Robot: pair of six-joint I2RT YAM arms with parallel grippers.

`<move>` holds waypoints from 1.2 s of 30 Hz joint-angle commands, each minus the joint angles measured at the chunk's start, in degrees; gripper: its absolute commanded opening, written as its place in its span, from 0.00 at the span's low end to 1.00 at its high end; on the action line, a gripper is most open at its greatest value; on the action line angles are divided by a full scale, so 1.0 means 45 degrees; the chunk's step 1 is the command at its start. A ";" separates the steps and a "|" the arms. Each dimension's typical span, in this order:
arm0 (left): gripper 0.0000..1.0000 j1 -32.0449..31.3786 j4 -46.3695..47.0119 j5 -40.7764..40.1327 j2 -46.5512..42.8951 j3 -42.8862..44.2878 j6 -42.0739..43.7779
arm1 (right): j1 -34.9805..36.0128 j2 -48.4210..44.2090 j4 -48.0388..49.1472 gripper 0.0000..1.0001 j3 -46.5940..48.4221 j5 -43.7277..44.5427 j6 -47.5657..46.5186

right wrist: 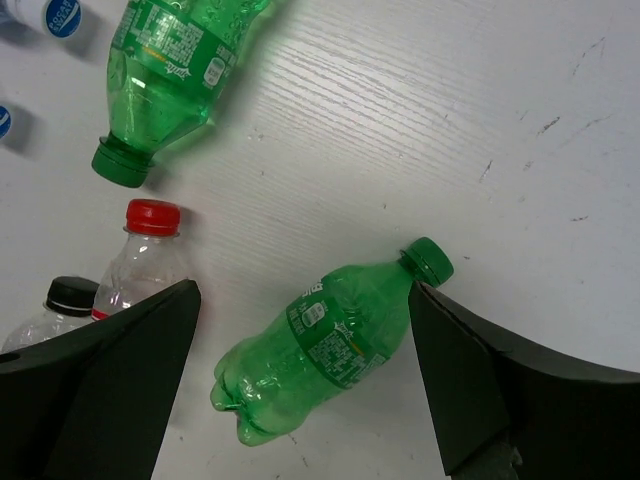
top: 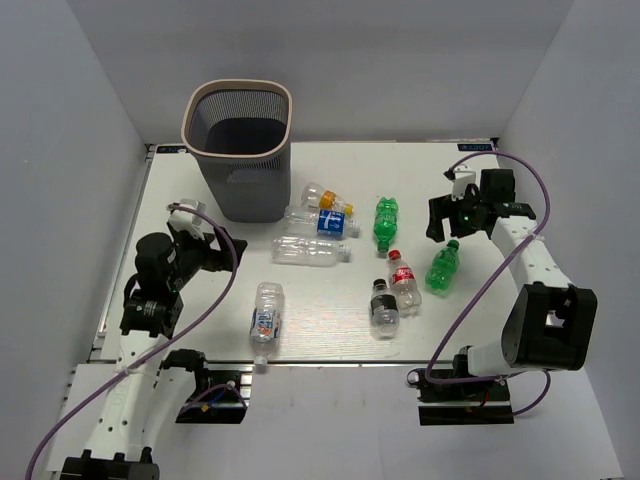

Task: Put the plastic bottles in the bin

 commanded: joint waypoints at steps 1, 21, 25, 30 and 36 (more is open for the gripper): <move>0.95 0.0016 -0.0405 0.0570 -0.0020 -0.0226 -0.0552 | -0.0001 -0.0434 -0.0255 0.90 0.0299 -0.0468 -0.0389; 0.63 -0.0979 -0.2668 0.1197 0.4353 0.0963 -0.0045 | 0.0097 -0.1822 -0.1192 0.90 -0.0638 0.0998 -0.3554; 0.68 -0.1643 -0.3624 0.1314 0.5526 0.1082 -0.0494 | 0.0078 -0.1685 -0.1798 0.18 -0.0677 0.0100 -0.3339; 0.72 -0.3007 -0.4797 0.0886 0.6777 0.1646 -0.1062 | 0.0097 -0.1393 -0.1759 0.72 -0.0659 -0.0214 -0.2909; 1.00 -0.4337 -0.5932 -0.1339 0.7206 0.2312 -0.2250 | 0.0097 -0.1059 -0.1761 0.90 -0.0658 -0.0449 -0.2636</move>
